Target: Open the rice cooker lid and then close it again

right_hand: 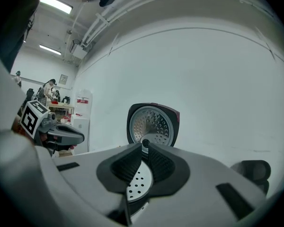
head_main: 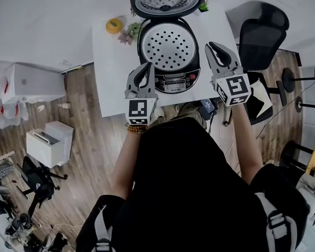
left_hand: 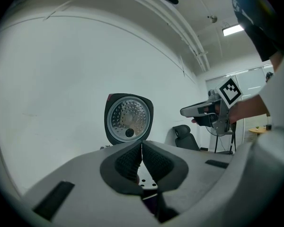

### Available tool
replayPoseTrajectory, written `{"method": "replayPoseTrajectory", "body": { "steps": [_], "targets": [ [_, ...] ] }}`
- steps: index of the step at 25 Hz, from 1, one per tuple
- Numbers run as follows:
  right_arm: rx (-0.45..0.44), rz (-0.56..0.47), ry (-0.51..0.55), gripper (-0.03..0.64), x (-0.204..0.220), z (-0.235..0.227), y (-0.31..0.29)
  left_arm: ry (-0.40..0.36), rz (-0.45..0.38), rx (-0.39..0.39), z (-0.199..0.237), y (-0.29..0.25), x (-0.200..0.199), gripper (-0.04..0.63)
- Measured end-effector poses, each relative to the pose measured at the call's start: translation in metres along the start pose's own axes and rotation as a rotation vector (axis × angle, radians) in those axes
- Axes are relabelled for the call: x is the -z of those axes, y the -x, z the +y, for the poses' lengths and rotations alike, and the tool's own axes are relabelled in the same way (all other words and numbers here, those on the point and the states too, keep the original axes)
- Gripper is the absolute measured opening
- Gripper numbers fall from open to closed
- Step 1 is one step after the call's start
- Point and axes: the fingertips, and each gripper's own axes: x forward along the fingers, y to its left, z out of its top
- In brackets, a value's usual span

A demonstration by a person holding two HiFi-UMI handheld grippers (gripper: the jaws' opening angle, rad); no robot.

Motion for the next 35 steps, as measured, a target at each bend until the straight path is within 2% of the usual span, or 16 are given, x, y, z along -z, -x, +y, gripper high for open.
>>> {"method": "replayPoseTrajectory", "body": {
  "steps": [10,35],
  "targets": [
    [0.025,-0.049,0.031,0.032,-0.033,-0.035,-0.016,0.005,-0.002,-0.009,0.002,0.001,-0.001,0.023],
    [-0.012,-0.134,0.171,0.032,-0.131,-0.090,-0.063,0.010,-0.020,-0.025,0.004,0.010,-0.006,0.023]
  ]
}}
